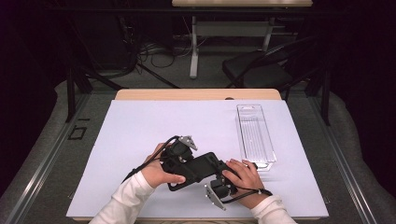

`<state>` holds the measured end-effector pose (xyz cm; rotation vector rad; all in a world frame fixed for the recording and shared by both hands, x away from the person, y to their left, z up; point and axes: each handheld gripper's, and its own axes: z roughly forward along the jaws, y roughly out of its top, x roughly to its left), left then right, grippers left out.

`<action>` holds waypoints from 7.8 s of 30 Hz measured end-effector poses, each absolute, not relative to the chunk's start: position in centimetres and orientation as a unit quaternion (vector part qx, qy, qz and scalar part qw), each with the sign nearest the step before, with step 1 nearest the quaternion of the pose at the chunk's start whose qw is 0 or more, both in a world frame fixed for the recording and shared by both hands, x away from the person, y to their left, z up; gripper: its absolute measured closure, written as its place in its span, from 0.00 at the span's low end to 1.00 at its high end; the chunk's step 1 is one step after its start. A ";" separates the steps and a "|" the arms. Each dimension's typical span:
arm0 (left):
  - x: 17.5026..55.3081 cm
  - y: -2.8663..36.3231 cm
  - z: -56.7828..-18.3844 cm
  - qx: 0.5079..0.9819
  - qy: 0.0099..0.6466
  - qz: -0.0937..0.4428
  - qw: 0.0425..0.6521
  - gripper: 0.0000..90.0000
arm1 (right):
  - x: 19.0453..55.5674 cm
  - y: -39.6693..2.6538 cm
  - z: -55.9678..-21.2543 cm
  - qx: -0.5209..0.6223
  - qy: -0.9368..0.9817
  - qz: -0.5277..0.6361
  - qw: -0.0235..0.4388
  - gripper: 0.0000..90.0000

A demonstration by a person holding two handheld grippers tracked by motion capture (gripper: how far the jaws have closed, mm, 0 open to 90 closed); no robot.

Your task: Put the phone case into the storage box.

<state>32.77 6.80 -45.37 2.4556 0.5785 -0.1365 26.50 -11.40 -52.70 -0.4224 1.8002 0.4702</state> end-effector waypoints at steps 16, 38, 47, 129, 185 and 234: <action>33.0 6.9 -45.4 0.922 0.225 -0.065 0.307 0.16 | 26.4 -11.4 -52.8 -0.192 0.754 0.192 0.598 0.95; 33.1 7.1 -45.6 0.917 0.230 -0.076 0.318 0.16 | 26.4 -11.6 -52.8 -0.190 0.752 0.196 0.600 0.96; 33.1 7.1 -45.6 0.913 0.231 -0.077 0.327 0.15 | 26.5 -11.7 -52.8 -0.185 0.753 0.197 0.600 0.97; 36.2 16.4 -43.3 0.861 0.314 0.007 0.400 0.18 | 27.2 -14.0 -51.6 -0.060 0.814 0.282 0.505 0.97; 35.6 15.0 -43.6 0.870 0.269 -0.023 0.412 0.31 | 29.3 -15.8 -51.5 0.144 0.829 0.491 0.224 0.98; 33.9 12.4 -43.2 0.873 0.193 -0.021 0.448 0.49 | 29.4 -15.3 -52.0 0.145 0.821 0.524 0.174 0.98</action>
